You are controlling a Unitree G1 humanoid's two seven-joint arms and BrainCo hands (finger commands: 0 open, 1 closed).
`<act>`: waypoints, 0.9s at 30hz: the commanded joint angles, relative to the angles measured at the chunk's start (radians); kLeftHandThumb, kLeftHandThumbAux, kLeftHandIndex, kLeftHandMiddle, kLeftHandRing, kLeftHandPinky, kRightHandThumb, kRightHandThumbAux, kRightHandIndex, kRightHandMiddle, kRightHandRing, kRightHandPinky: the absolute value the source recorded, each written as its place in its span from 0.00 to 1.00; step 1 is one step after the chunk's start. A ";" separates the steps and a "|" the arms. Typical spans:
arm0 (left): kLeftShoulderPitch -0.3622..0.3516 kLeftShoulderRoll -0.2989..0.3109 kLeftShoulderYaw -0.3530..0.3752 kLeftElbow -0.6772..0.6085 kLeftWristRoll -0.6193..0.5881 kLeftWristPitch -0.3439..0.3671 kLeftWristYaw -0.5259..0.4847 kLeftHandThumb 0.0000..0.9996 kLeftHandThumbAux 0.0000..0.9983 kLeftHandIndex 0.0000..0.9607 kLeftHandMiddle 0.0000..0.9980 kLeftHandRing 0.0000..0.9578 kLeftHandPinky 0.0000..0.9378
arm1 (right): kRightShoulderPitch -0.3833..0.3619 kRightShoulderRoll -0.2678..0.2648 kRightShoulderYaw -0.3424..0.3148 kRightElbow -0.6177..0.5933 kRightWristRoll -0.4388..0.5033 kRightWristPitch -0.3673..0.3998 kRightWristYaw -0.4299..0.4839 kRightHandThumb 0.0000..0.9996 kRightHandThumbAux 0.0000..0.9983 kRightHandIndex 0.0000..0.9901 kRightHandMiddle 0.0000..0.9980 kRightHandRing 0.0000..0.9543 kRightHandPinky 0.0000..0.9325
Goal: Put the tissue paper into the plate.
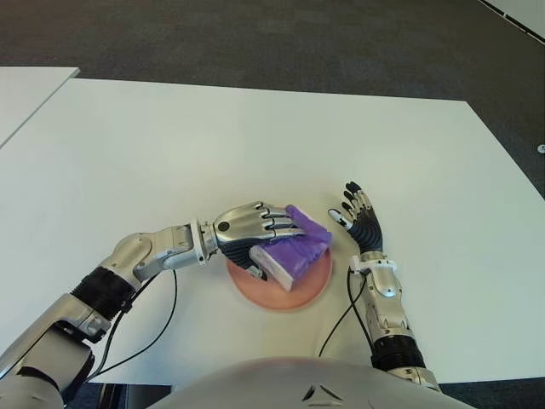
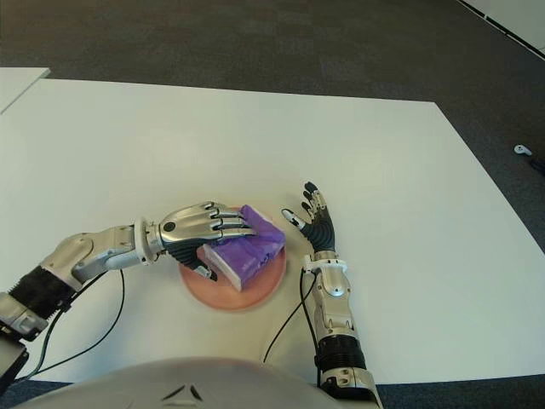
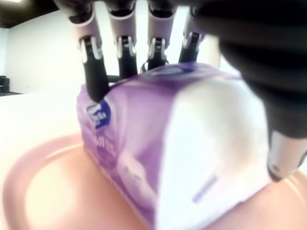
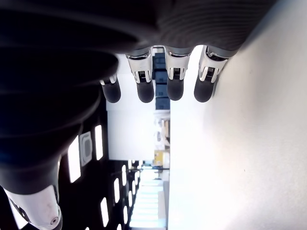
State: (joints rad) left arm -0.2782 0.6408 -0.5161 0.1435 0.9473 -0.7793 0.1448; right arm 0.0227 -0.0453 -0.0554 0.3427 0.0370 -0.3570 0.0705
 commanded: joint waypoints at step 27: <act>0.019 0.041 0.079 -0.042 -0.023 0.064 -0.063 0.08 0.34 0.00 0.00 0.00 0.00 | 0.035 0.004 0.006 0.067 -0.004 0.039 0.003 0.00 0.68 0.00 0.00 0.00 0.00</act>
State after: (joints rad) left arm -0.2623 0.6829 -0.4481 0.1135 0.9373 -0.7242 0.1051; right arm 0.0192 -0.0476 -0.0521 0.3467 0.0321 -0.3573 0.0697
